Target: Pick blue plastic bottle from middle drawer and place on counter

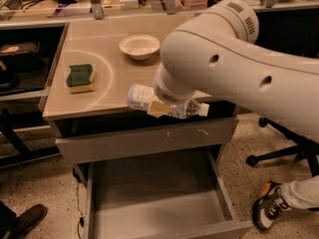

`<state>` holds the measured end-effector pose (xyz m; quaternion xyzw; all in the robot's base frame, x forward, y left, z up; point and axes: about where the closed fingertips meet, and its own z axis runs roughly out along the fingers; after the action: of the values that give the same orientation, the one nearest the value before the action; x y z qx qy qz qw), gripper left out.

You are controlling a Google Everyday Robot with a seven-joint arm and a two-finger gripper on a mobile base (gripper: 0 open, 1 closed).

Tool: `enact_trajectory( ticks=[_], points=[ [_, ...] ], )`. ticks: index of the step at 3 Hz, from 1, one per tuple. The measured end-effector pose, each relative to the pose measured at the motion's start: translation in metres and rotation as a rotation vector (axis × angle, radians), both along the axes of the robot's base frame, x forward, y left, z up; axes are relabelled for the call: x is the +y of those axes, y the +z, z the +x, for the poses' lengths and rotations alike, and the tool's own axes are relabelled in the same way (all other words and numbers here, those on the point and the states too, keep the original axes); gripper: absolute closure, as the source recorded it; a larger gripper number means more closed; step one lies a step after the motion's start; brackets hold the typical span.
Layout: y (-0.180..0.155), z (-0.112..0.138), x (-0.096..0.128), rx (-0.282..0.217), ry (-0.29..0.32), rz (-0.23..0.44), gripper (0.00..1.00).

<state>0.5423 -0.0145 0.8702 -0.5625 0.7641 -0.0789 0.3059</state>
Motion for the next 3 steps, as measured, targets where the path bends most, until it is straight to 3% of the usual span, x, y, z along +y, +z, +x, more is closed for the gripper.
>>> enact_trajectory(
  ticks=[3],
  points=[
    [0.020,0.081,0.015,0.028,0.001,0.030,1.00]
  ],
)
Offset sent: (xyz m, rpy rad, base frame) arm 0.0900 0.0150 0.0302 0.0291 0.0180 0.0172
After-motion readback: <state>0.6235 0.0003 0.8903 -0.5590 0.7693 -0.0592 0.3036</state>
